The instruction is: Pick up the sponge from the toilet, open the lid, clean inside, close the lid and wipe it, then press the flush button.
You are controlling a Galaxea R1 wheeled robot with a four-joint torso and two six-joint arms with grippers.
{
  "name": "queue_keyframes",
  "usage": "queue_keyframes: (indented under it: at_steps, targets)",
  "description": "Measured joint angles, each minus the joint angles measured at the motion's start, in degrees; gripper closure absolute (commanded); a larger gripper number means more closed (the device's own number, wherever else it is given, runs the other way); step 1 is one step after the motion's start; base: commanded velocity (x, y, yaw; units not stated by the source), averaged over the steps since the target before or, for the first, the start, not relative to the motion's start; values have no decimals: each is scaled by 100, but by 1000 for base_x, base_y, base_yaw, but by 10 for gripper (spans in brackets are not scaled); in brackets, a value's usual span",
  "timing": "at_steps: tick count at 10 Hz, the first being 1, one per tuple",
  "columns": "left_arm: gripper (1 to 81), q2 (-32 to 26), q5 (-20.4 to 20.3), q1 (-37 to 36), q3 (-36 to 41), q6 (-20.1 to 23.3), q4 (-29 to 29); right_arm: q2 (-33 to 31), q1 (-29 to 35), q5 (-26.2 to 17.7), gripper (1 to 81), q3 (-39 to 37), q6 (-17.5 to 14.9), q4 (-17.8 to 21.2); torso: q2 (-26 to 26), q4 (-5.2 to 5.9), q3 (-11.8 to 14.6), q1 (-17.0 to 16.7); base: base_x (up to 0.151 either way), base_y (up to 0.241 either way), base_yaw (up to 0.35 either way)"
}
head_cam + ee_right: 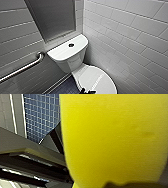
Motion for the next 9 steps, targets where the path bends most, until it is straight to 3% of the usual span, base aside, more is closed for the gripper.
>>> queue_keyframes:
  at_steps: [7, 9]
  targets:
    - [10, -513, 252, -173, 948, -172, -1, 9, -1, 12, 811, 5, -2, 0, 0, 0, -2, 2, 0, 0, 0]
    - [10, -808, 173, -215, 1475, -271, -4, 6, -22, 293, 811, 5, -2, 2, 0, 0, -2, 2, 0, 0, 0]
